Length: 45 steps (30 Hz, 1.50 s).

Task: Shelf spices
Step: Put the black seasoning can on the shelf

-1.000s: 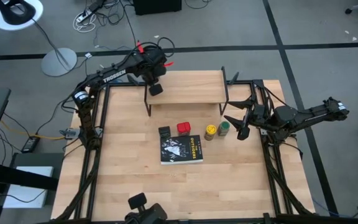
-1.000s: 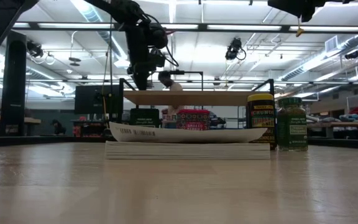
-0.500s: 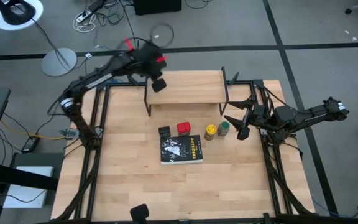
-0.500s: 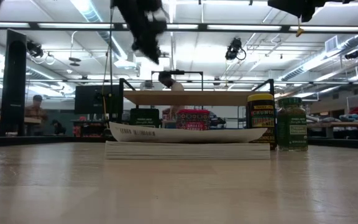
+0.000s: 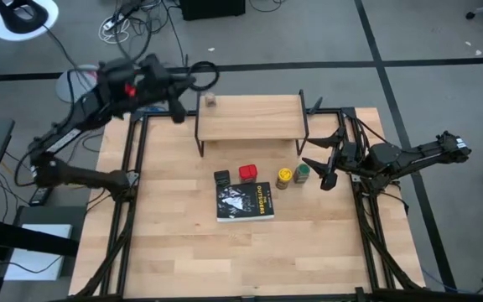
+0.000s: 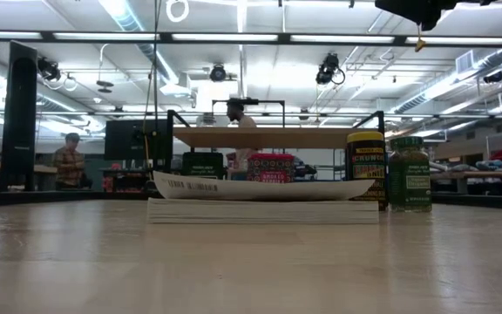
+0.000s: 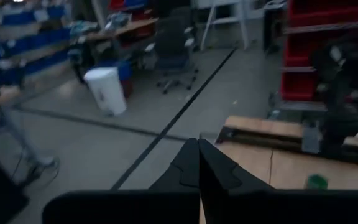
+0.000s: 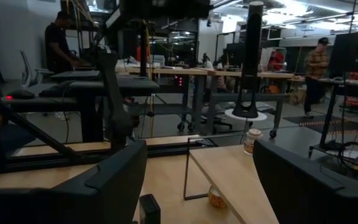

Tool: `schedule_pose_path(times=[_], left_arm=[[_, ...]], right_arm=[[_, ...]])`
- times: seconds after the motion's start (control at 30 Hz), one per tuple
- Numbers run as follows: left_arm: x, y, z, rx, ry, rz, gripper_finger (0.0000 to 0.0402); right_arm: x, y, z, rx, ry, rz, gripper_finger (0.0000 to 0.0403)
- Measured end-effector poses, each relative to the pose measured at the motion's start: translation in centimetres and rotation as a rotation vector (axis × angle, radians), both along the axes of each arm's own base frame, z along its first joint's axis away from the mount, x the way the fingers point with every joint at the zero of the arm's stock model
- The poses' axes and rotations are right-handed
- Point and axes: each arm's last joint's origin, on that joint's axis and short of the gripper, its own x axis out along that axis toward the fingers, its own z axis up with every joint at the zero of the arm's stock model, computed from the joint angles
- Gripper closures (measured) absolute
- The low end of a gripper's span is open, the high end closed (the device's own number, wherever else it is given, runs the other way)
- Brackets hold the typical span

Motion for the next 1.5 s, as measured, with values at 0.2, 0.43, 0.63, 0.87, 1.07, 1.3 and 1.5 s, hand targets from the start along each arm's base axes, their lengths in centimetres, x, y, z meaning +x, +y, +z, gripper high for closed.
schedule_pose_path(times=[0.2, 0.43, 0.63, 0.87, 1.07, 1.3, 1.5], left_arm=[[-1.3, -2.1, -8.3, -0.125, -0.127, -0.042, 0.0401], [-0.2, -3.7, -18.5, -0.23, -0.262, -0.184, 0.0401], [0.8, -4.7, -22.9, -0.277, -0.301, -0.284, 0.0401], [2.6, -6.6, -24.7, -0.319, -0.196, -0.385, 0.04], [4.1, -9.2, -26.7, -0.245, -0.076, -0.322, 0.04], [4.6, -10.2, -27.3, -0.153, -0.031, -0.253, 0.04], [5.6, -10.6, -24.8, -0.155, -0.108, -0.334, 0.04]], right_arm=[[0.0, 0.1, 0.1, 0.0, -0.013, 0.021, 0.011], [0.0, 0.1, 0.2, 0.006, -0.021, 0.032, 0.011], [0.0, 0.1, 0.2, 0.012, -0.028, 0.032, 0.011], [0.6, 0.1, -0.1, 0.005, 0.001, 0.025, 0.011], [2.1, 0.5, -0.5, -0.025, 0.01, 0.017, 0.011], [3.0, 0.7, 1.3, -0.029, -0.125, 0.008, 0.011], [3.6, 1.1, 3.2, -0.006, -0.129, 0.102, 0.011]])
